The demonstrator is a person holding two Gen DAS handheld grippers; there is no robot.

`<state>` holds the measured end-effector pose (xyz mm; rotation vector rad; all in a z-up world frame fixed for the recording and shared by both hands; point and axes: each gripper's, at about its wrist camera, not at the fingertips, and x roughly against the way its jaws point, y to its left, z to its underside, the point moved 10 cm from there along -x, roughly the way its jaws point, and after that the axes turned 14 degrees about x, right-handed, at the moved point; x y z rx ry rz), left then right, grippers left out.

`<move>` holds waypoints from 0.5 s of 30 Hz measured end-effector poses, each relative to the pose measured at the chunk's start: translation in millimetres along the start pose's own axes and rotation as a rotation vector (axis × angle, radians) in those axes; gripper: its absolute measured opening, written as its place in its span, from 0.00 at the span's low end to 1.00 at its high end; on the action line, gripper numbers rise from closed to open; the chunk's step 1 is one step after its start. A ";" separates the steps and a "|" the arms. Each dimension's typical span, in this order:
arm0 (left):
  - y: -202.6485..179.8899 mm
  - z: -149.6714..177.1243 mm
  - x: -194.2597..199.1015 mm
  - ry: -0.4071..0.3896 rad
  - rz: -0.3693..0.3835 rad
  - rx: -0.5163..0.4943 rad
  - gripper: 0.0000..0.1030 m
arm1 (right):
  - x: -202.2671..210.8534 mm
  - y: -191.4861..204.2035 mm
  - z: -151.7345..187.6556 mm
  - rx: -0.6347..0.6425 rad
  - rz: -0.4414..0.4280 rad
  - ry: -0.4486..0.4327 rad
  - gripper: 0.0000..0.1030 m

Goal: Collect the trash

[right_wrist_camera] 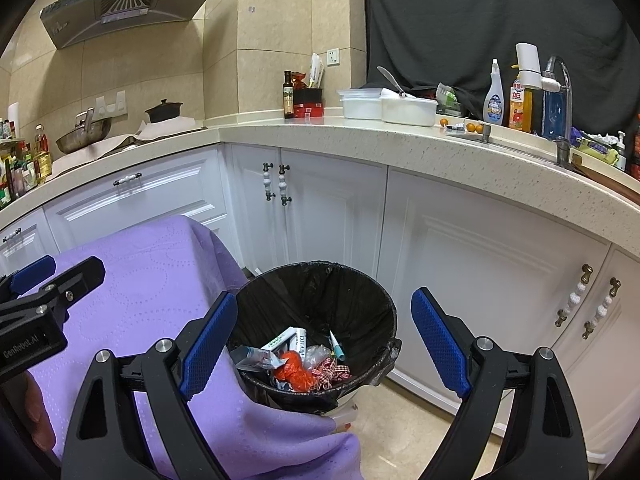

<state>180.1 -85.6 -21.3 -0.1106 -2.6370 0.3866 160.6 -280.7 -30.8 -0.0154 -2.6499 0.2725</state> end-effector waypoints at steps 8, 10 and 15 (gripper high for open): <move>0.4 -1.7 3.2 -0.021 -0.024 -0.034 0.95 | -1.4 4.2 2.2 0.004 -0.008 0.002 0.83; 3.1 -2.4 3.1 -0.017 -0.028 -0.025 0.95 | -1.6 5.9 1.4 0.009 -0.011 0.000 0.83; 20.0 -2.8 -1.1 0.014 -0.055 -0.003 0.95 | -2.9 14.7 -0.5 0.022 -0.025 0.001 0.83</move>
